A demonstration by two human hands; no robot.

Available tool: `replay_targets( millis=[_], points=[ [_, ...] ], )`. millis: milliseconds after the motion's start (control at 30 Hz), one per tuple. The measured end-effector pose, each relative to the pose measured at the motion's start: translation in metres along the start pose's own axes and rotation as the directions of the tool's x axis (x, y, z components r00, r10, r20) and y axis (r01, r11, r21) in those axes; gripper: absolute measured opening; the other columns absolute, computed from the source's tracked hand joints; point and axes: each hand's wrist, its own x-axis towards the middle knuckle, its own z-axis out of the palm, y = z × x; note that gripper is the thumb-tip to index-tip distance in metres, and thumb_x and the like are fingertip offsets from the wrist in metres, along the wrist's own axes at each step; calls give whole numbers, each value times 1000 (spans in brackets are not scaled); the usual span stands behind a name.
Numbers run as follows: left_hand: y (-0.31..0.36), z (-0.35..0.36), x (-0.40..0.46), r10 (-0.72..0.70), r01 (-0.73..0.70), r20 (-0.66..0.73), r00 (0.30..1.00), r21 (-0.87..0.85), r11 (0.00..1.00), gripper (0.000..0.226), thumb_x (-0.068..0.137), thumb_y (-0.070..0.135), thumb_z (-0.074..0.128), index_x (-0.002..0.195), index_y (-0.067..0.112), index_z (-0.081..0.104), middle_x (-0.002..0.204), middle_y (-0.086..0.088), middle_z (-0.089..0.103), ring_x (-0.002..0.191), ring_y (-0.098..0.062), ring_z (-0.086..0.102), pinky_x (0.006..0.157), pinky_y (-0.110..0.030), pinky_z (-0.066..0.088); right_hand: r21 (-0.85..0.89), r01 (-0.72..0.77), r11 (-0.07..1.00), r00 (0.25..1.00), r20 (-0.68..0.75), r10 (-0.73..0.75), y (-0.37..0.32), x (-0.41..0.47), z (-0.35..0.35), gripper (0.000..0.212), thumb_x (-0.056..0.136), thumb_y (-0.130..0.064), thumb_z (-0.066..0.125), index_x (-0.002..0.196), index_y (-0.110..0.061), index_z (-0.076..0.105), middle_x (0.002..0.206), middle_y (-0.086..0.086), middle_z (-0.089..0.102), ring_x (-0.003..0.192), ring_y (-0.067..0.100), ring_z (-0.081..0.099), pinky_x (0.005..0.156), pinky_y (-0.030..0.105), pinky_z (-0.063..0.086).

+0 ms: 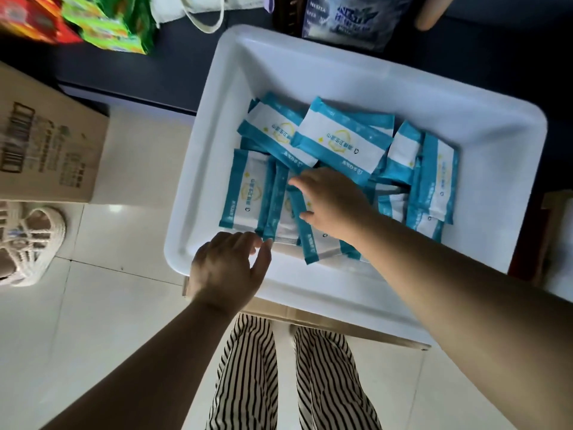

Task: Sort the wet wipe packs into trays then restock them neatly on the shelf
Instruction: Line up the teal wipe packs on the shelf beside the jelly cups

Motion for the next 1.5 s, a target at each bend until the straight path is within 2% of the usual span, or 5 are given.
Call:
replay_targets(
  millis=[333,600,1067,1333,1500],
  points=[
    [-4,1,-5,26,-26,5,1000,-4,1000,43,91,31,39,60,13,63,51,1,58,48,-19,57,46,-25,42,396,-596,698,802,331,496,11,-36,5,31,83,-20,68,110,-8,57,102,7,63,90,21,60,74,29,49],
    [24,-22,25,-242,444,499,832,-338,830,52,96,47,22,101,12,61,102,-6,65,93,-19,58,76,-28,44,822,-86,-563,523,518,677,45,-107,-36,12,91,-8,51,93,-16,59,76,1,72,61,14,69,54,25,55],
    [140,45,116,-394,846,828,400,-499,-188,24,90,29,60,72,14,55,68,0,54,65,-12,50,68,-27,46,802,147,-579,461,462,757,74,-139,-17,34,70,-13,68,103,-11,63,93,7,73,81,16,71,58,25,56],
    [71,-7,93,-467,811,764,446,-565,-149,10,96,16,47,91,12,55,87,-6,63,82,-17,61,79,-28,48,807,65,-587,511,478,714,72,-138,-26,20,79,-12,64,98,-16,65,93,5,74,81,15,71,65,25,58],
    [18,-25,85,-463,657,747,477,-653,-377,15,96,18,47,107,11,54,103,-11,63,104,-25,60,93,-37,48,804,17,-594,554,487,675,64,-129,-31,17,77,-13,65,93,-18,65,91,3,74,79,13,71,57,24,57]
  ],
)
